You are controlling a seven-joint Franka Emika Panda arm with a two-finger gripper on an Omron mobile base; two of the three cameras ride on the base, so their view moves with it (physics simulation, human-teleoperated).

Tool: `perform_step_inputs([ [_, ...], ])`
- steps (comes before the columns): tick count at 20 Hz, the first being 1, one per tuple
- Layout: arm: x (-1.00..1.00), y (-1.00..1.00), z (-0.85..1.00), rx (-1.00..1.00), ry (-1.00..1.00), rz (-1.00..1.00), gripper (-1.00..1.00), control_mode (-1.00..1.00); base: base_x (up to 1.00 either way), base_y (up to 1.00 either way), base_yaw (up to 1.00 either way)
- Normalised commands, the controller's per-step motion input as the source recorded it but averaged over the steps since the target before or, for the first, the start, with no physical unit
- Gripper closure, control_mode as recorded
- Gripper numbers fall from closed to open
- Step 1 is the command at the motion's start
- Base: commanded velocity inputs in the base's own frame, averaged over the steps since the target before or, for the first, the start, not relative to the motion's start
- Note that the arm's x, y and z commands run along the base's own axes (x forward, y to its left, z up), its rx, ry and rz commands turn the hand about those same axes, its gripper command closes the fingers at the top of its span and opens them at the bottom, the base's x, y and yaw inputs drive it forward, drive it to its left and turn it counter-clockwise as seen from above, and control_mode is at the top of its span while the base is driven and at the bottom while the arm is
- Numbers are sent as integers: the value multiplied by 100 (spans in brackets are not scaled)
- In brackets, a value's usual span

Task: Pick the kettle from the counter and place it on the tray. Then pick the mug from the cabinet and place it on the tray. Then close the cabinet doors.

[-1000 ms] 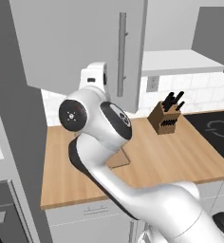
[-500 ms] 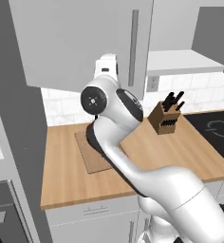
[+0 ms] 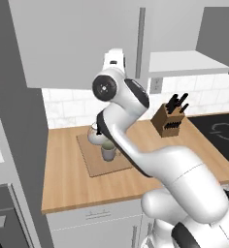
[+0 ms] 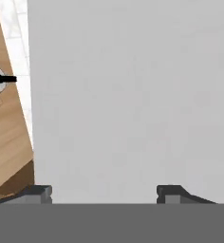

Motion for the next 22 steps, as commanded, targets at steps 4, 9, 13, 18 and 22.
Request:
perform_step_inputs([
  [4, 51, -35, -1, 0, 0, 3, -100, -100, 0, 0, 0],
  [9, 42, -20, 0, 2, -1, 6, -100, -100, 0, 0, 0],
  [13, 65, -15, 0, 0, 0, 4, -100, -100, 0, 0, 0],
  [18, 58, -16, -1, 0, 1, 6, -100, -100, 0, 0, 0],
  [22, 53, -14, -3, 0, 3, 8, -100, -100, 0, 0, 0],
])
